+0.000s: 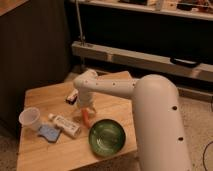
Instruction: Place the pepper in the ceramic cup
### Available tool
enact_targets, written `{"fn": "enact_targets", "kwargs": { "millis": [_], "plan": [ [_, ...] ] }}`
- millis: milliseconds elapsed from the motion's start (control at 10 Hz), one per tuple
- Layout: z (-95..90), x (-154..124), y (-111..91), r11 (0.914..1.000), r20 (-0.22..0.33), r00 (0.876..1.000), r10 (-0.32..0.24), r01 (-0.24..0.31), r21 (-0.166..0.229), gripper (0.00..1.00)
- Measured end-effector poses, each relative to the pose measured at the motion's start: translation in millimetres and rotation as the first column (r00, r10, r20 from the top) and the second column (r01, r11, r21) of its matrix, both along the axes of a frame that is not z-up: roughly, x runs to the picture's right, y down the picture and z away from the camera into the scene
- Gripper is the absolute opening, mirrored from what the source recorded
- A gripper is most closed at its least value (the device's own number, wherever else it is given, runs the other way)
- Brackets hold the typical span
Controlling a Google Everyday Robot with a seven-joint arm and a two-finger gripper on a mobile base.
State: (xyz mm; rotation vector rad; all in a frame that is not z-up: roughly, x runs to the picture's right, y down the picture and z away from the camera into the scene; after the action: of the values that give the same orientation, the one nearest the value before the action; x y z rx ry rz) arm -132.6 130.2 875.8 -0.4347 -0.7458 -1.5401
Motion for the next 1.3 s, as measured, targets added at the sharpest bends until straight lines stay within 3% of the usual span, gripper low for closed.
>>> {"fn": "enact_targets", "kwargs": {
  "millis": [600,700,1300],
  "plan": [
    [11.2,-5,7,0.9968,0.052,0.995,-0.080,0.080,-0.004,0.78],
    [12.0,-4,8,0.9964,0.051,0.995,-0.084,0.084,-0.006,0.71],
    [13.0,-4,12,0.9925,0.053,0.993,-0.108,0.110,-0.053,0.09]
  ]
}}
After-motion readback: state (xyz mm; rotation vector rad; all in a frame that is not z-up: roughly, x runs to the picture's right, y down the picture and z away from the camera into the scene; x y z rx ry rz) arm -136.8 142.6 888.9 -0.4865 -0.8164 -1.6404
